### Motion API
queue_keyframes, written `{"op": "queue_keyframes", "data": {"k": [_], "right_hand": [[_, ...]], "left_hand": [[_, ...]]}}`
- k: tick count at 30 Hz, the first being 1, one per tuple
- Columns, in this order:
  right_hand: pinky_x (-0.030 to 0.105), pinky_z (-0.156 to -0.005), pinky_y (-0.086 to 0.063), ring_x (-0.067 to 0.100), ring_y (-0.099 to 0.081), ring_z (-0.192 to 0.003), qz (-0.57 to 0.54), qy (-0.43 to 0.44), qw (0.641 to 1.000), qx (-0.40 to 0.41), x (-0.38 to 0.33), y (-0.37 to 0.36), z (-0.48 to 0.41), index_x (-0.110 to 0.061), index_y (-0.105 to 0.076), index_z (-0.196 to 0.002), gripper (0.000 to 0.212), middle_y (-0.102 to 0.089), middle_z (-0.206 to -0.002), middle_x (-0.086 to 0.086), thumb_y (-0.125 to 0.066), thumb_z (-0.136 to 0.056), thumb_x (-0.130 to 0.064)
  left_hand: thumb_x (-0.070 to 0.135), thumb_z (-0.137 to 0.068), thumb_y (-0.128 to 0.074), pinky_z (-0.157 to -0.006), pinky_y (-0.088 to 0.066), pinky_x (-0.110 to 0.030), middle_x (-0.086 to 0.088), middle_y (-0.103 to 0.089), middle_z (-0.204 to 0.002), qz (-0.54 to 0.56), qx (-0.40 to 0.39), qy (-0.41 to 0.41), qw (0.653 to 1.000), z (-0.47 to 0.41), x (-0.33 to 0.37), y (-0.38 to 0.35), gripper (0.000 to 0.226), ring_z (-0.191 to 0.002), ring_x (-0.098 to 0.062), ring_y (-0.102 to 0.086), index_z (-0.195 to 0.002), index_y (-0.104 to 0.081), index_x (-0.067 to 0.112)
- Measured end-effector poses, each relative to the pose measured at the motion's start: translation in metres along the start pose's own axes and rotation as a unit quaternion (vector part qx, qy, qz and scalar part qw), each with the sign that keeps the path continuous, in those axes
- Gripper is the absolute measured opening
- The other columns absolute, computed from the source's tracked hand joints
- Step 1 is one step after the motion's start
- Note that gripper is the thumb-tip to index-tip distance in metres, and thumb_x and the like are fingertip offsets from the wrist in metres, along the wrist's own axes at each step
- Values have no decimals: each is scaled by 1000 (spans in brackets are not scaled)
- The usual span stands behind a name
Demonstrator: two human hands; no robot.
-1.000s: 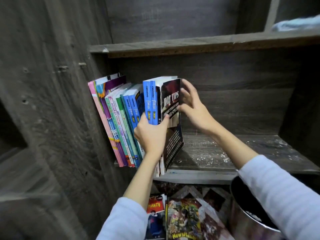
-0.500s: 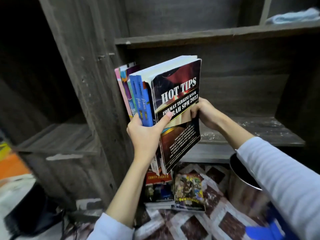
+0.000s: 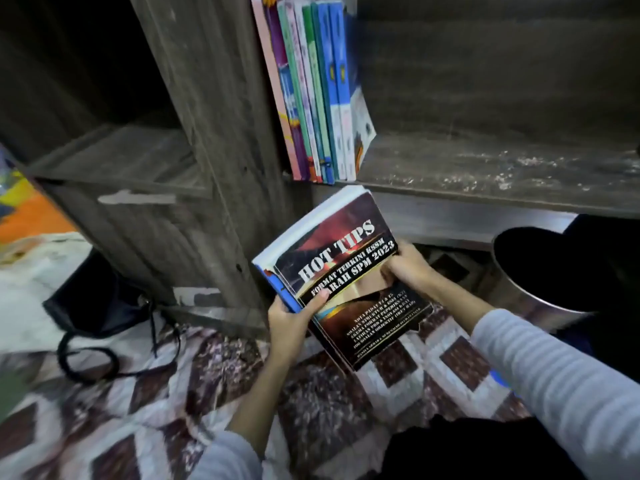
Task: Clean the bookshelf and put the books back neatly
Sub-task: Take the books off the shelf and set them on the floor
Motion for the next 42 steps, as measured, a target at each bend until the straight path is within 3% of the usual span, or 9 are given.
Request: {"op": "queue_keyframes", "data": {"k": [3,6,10,14,19,27,32,37,42], "right_hand": [[28,-77,-44,19,-56,-91,47,-14,998,-38,36,-26,-12,-16,-56,-110,47,-60,-92,3,-54,-63,-11],[25,-67,-39,24,-58,-90,91,-24,992,-89,66,-50,-22,-15,-50,-107,45,-59,-93,7,-49,-62,-19],[26,-68,-36,22,-52,-90,127,-35,979,-156,106,-81,-38,-18,-39,-103,25,-52,-83,-2,-54,-83,-13],[35,-88,-41,33,-52,-111,205,-25,952,-228,130,-112,-52,-9,-42,-129,41,-56,-122,13,-47,-95,-32],[37,-94,-45,34,-53,-114,259,-37,929,-262,150,-147,-69,-9,-46,-129,41,-54,-129,18,-49,-92,-27],[36,-96,-42,33,-46,-126,317,-32,891,-324,171,-182,-86,-7,-24,-145,63,-39,-144,18,-52,-89,-14],[41,-98,-45,31,-51,-120,324,0,894,-309,179,-184,-91,-10,-39,-137,52,-48,-137,15,-53,-87,-9],[43,-94,-47,34,-54,-116,412,42,870,-269,183,-180,-83,-8,-42,-133,40,-52,-131,18,-46,-94,-15],[39,-82,-49,33,-59,-108,434,81,868,-228,167,-166,-77,-7,-50,-126,34,-59,-120,17,-49,-93,-14]], "left_hand": [[11,-69,-81,-84,-56,-30,-5,-70,-102,-18,21,107,994,-6,-66,9,40,-94,-18,-67,-107,-66,7],[15,-58,-85,-95,-49,-50,-7,-69,-108,19,45,206,977,-5,-118,15,60,-103,-29,-64,-113,-63,7],[23,-50,-92,-94,-50,-49,-9,-70,-108,49,72,317,944,7,-171,22,76,-100,-29,-67,-117,-61,3],[13,-63,-83,-78,-54,-40,-15,-71,-99,86,134,387,908,19,-205,23,50,-86,-30,-68,-105,-64,-5],[3,-77,-71,-54,-54,-30,-19,-67,-97,100,202,437,871,22,-230,23,33,-70,-28,-63,-108,-61,-6],[21,-75,-76,-76,-55,-40,-20,-62,-113,70,278,454,843,13,-256,30,50,-87,-29,-61,-115,-56,-2],[36,-30,-88,-81,-54,-51,-20,-62,-107,16,333,468,818,9,-286,41,97,-92,-39,-63,-112,-56,-2],[13,-58,-88,-83,-54,-52,-23,-61,-109,15,331,473,816,9,-267,34,68,-97,-39,-62,-114,-53,-3],[26,-52,-84,-96,-47,-48,-22,-45,-133,-43,378,486,787,1,-242,32,93,-117,-39,-50,-129,-38,1]]}}
Point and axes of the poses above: each hand's wrist, its own z-axis away from the middle knuckle, its own y-axis out of the back of the hand, x = y × z, the point moved 3 cm from there along -z, towards the middle knuckle
